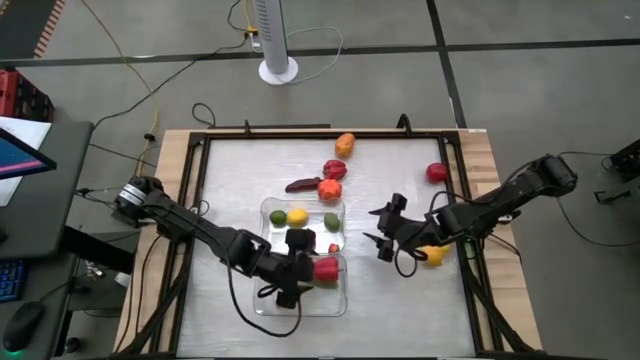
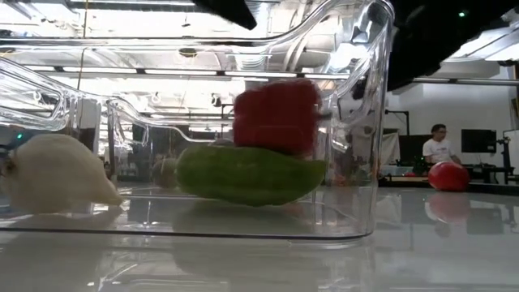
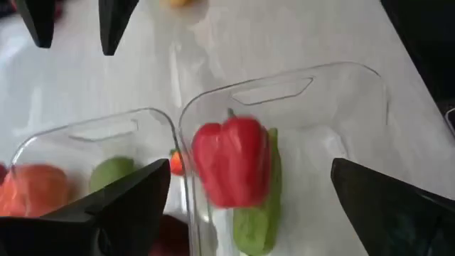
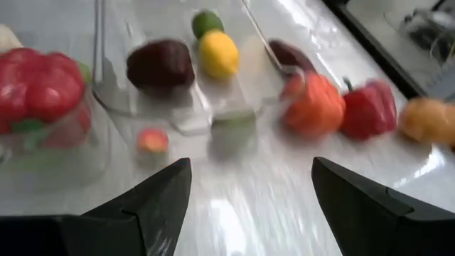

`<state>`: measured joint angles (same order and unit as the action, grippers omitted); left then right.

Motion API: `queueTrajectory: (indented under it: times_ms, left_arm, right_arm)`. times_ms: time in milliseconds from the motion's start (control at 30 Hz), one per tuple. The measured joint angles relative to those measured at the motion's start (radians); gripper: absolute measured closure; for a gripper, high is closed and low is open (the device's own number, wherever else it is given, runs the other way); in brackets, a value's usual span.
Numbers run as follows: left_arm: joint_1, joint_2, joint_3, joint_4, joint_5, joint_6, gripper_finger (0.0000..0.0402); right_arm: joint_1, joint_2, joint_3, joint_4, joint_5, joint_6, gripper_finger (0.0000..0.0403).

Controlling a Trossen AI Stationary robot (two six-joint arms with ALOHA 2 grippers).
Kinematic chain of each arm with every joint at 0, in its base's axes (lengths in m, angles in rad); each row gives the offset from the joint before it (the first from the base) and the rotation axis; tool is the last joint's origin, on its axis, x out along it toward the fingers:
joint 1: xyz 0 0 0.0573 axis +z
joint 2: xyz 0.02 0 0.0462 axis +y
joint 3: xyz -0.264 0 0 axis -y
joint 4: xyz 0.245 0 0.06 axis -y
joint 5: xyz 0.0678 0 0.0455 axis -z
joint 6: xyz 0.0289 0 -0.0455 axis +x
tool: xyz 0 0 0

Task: Sort produce into baskets
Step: Put the lemon into the top transparent bin

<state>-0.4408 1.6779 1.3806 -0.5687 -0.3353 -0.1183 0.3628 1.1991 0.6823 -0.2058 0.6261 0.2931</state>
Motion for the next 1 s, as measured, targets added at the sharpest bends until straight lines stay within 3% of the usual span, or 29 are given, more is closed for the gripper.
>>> queueTrajectory:
  times_ms: [233, 533, 667, 900, 1000]
  left_arm:
    - [0.018, -0.152, -0.308, 0.298, 0.043, 0.066, 0.0046]
    - [0.124, -0.466, -0.551, 0.707, 0.006, 0.275, 0.0049]
    - [0.158, -0.585, -0.58, 0.785, 0.017, 0.351, 0.0049]
    - [0.158, -0.78, -0.579, 0.826, 0.026, 0.382, 0.0049]
    - [0.145, -0.847, -0.579, 0.765, 0.063, 0.341, 0.0049]
  right_arm:
    - [0.012, -0.037, 0.106, -0.487, -0.086, 0.307, 0.0085]
    - [-0.001, 0.116, 0.203, -0.953, -0.443, 0.617, 0.0085]
    - [-0.006, 0.161, 0.203, -1.002, -0.569, 0.688, 0.0085]
    - [-0.003, 0.198, 0.166, -0.933, -0.65, 0.76, 0.0085]
    - [0.004, 0.226, 0.114, -0.902, -0.68, 0.781, 0.0085]
